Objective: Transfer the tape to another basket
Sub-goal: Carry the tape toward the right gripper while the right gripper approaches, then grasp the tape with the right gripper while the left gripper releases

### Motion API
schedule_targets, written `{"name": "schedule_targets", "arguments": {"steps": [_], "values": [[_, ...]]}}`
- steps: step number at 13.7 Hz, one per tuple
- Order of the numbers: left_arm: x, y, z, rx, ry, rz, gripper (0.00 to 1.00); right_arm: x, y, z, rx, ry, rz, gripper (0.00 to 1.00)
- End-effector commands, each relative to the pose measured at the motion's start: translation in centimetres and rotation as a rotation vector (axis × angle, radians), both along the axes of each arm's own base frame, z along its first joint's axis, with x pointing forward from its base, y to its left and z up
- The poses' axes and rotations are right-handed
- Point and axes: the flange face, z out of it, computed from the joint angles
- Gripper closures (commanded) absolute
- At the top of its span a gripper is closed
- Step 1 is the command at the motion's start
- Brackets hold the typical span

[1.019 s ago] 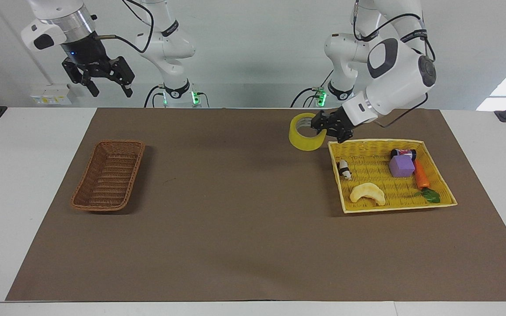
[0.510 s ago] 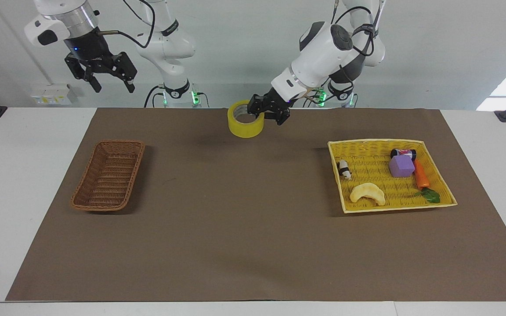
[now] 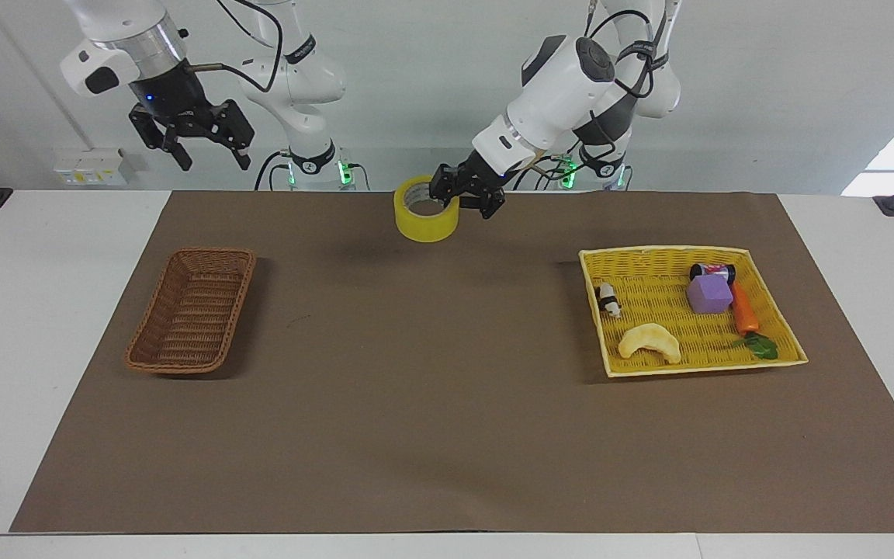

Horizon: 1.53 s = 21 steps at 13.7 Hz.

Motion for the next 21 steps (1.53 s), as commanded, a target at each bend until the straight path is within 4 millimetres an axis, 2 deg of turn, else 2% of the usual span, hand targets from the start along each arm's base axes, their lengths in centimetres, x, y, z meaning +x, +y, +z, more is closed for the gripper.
{"name": "schedule_targets", "arguments": {"steps": [1, 2, 6, 8, 10, 12, 17, 21], "values": [[-1.0, -0.7, 1.1, -0.038, 0.007, 0.013, 1.0, 1.1, 1.5, -3.1, 0.114, -0.016, 0.026, 0.0], [-1.0, -0.7, 1.1, -0.038, 0.006, 0.011, 1.0, 1.3, 2.6, -4.3, 0.148, -0.02, 0.04, 0.0], [-1.0, -0.9, 1.2, -0.051, 0.004, 0.018, 1.0, 0.3, 3.8, -8.2, 0.289, 0.004, 0.124, 0.0], [-1.0, -0.9, 1.2, -0.051, 0.002, 0.019, 1.0, -0.7, 4.1, -8.4, 0.326, 0.0, 0.165, 0.0], [-1.0, -0.9, 1.3, -0.053, 0.0, 0.02, 1.0, -3.3, 5.9, -9.1, 0.389, 0.001, 0.181, 0.0], [-1.0, -1.0, 1.3, -0.055, -0.004, 0.021, 1.0, -4.7, 6.3, -10.0, 0.392, -0.02, 0.175, 0.0], [-1.2, -1.1, 1.3, -0.056, -0.003, 0.016, 1.0, -5.3, 7.1, -10.1, 0.374, -0.037, 0.198, 0.0], [-1.2, -1.2, 1.4, -0.059, -0.002, 0.018, 1.0, -5.7, 7.2, -11.1, 0.354, -0.039, 0.198, 0.0]]}}
